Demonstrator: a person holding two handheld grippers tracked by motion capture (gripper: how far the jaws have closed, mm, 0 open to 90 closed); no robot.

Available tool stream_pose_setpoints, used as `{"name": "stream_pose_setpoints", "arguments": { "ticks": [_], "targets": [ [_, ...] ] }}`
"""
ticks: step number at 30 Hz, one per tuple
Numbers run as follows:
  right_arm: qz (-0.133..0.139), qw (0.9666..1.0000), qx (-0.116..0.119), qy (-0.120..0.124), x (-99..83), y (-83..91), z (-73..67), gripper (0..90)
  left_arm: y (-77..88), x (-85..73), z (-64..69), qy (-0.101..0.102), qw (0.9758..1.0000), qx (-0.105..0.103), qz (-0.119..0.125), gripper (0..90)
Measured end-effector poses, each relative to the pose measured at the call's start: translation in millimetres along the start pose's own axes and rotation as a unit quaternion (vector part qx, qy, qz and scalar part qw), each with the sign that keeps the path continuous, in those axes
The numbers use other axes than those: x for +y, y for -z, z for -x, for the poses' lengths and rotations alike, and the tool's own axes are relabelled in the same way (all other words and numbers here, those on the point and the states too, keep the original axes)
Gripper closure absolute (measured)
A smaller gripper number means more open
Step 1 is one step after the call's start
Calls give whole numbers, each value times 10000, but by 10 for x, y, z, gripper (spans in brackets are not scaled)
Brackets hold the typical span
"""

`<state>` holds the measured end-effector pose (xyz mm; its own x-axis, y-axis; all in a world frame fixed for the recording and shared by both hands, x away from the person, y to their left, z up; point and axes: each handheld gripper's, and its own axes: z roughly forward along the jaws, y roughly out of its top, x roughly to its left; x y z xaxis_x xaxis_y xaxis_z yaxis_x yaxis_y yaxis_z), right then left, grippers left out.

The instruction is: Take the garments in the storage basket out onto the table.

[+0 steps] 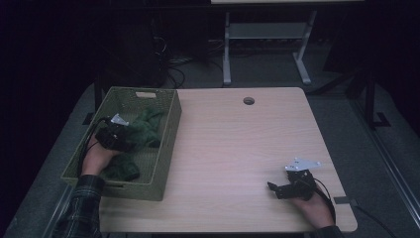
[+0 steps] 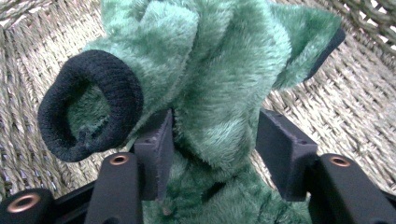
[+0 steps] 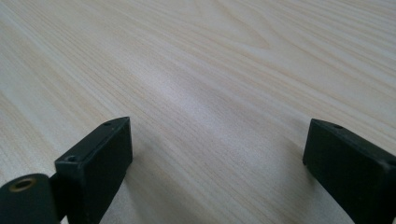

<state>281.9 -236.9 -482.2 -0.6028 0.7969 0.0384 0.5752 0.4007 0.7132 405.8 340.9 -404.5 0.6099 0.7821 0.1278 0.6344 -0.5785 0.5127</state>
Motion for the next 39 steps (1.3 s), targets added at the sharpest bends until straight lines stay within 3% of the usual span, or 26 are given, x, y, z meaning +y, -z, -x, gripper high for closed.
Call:
{"name": "stream_pose_setpoints", "arguments": {
  "ticks": [4, 7, 11, 15, 16, 23, 28, 34, 39],
  "targets": [
    [-1, 10000, 1, 1, 0, 0, 0, 78, -55, -16, -18, -23, 9998, 27, -179, 513],
    [-2, 10000, 0, 1, 0, 0, 0, 78, -68, -21, -23, 8, 9995, -6, -302, 604],
    [0, 10000, -1, 0, 0, 0, 0, 78, -62, -22, -24, 85, 9992, -120, -373, 806],
    [-2, 10000, 0, 1, 0, 0, 0, 78, -37, -17, -33, 299, 9985, -230, -390, 844],
    [-2, 10000, -1, 1, 0, 0, 0, 78, -6, -11, -30, 404, 9984, -268, -293, 845],
    [0, 10000, -1, -2, 0, 0, 0, 78, 176, 25, -25, 576, 9977, -325, 167, 848],
    [-1, 10000, -1, -2, 0, 1, 0, 79, 313, 58, -30, 732, 9955, -359, 481, 852],
    [0, 10000, -2, -2, 0, 0, 0, 79, 439, 98, -28, 796, 9938, -413, 662, 854],
    [2, 10000, -4, -5, 0, 0, 0, 79, 568, 151, -10, 883, 9907, -530, 894, 855]
  ]
}}
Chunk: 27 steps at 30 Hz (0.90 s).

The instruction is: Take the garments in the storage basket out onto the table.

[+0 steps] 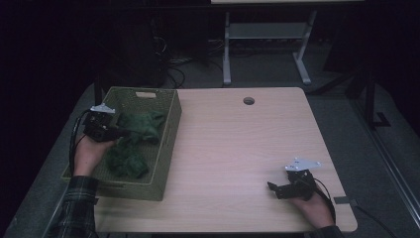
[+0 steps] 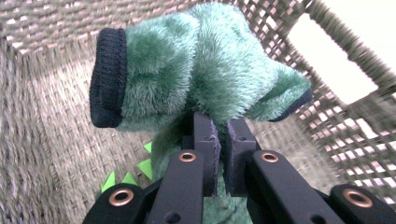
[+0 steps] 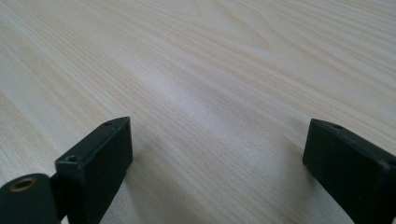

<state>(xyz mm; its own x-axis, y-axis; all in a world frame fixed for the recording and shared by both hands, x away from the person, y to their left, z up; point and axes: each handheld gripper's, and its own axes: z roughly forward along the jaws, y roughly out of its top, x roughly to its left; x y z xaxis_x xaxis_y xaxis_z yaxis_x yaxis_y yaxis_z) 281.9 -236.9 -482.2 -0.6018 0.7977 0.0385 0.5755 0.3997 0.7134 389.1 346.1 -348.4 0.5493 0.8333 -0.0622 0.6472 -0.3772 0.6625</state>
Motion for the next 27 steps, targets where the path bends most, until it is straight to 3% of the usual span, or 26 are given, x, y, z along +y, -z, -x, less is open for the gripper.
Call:
{"name": "stream_pose_setpoints", "arguments": {
  "ticks": [7, 17, 27],
  "targets": [
    [-1, 10000, 1, 4, 0, 0, 1, 78, 166, 112, 65, 57, 9992, -195, 332, 857],
    [-2, 10000, 2, 3, 0, 0, 0, 79, 395, 332, 201, -95, 9974, -283, 653, 858],
    [4, 10000, -2, 2, 0, 0, 0, 79, 698, 612, 377, -291, 9930, -401, 1070, 863]
  ]
}}
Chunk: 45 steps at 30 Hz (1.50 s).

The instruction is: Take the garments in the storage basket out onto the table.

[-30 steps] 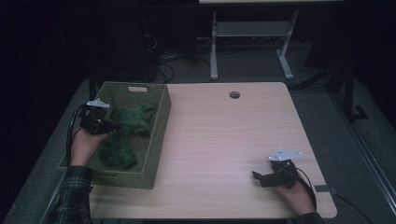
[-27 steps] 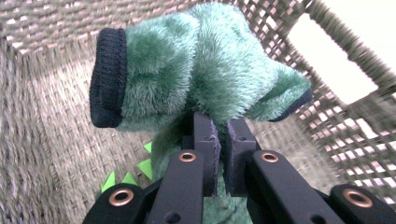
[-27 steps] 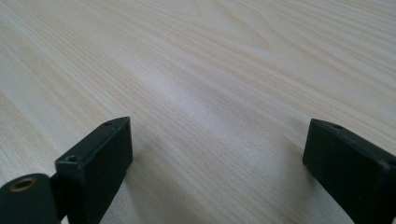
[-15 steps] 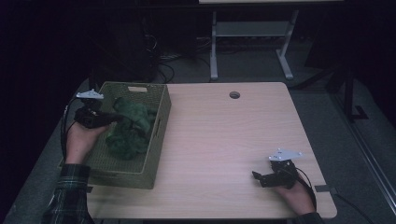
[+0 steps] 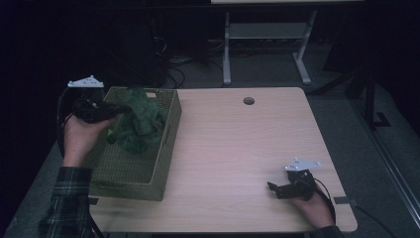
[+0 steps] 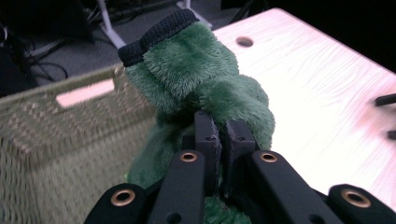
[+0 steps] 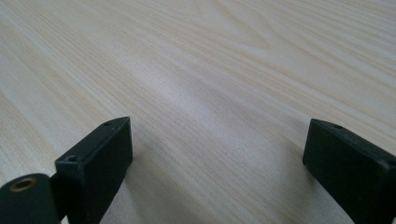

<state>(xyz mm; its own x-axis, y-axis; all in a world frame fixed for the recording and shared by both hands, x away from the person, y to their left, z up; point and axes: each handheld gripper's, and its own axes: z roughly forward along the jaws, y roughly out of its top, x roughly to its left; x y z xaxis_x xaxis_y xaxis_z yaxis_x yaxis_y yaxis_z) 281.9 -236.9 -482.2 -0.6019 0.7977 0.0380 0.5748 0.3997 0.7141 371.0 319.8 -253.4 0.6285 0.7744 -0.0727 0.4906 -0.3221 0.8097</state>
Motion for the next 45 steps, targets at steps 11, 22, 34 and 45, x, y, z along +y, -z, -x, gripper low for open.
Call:
{"name": "stream_pose_setpoints", "arguments": {
  "ticks": [11, 22, 34, 45],
  "targets": [
    [0, 10000, 1, 3, 0, 0, 0, 79, 137, 332, 230, -194, 9988, -249, 367, 863],
    [-3, 10000, 2, 1, 0, 0, 0, 79, 82, 520, 514, -383, 9954, -623, 624, 865],
    [-3, 10000, 3, -1, 0, 0, 0, 79, -125, 593, 839, -511, 9914, -971, 711, 865],
    [-1, 10000, 6, -9, 0, 1, -1, 78, -512, 573, 1227, -546, 9866, -1353, 725, 865]
  ]
}}
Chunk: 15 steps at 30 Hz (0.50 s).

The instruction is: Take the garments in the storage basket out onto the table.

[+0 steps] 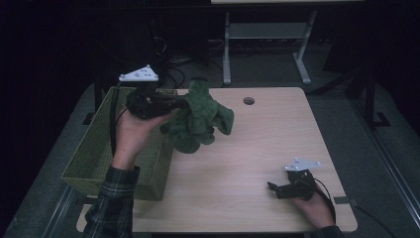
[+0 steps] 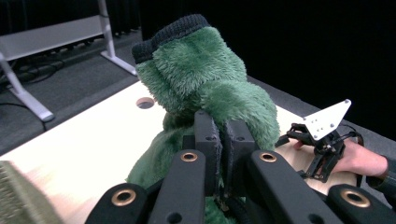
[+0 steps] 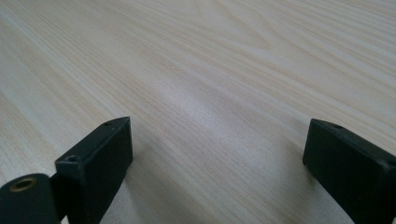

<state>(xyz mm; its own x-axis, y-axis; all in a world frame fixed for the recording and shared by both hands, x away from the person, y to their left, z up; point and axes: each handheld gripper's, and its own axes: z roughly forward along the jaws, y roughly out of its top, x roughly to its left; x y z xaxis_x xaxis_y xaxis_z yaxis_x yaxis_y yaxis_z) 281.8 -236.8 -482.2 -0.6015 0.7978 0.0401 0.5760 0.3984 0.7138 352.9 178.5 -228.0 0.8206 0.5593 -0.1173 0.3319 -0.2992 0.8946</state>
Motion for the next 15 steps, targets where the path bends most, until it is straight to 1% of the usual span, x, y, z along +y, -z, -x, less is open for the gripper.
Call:
{"name": "stream_pose_setpoints", "arguments": {
  "ticks": [1, 3, 6, 9, 12, 13, 14, 15],
  "targets": [
    [0, 10000, 0, 0, 0, 0, 0, 78, 0, 0, 0, 0, 10000, 0, 0, 865],
    [-1, 10000, 0, -2, 0, 0, 0, 79, -108, -19, 53, -1, 10000, -76, -53, 865],
    [-1, 10000, 0, 0, 0, 0, 0, 78, -241, -39, 125, -45, 9998, -121, -129, 865],
    [1, 10000, -2, 0, 0, 0, 0, 79, -366, -62, 202, -32, 9997, -172, -157, 865],
    [2, 10000, -2, 2, 0, 0, 1, 78, -497, -96, 277, -58, 9996, -182, -193, 865],
    [-1, 10000, -3, 2, 0, 0, 1, 79, -586, -127, 321, -68, 9995, -206, -230, 865],
    [-1, 10000, -3, 2, 0, 0, 1, 79, -586, -127, 321, -68, 9995, -206, -230, 865],
    [-3, 10000, -2, 1, 0, 0, 0, 79, -640, -152, 346, -56, 9995, -226, -231, 865]
  ]
}}
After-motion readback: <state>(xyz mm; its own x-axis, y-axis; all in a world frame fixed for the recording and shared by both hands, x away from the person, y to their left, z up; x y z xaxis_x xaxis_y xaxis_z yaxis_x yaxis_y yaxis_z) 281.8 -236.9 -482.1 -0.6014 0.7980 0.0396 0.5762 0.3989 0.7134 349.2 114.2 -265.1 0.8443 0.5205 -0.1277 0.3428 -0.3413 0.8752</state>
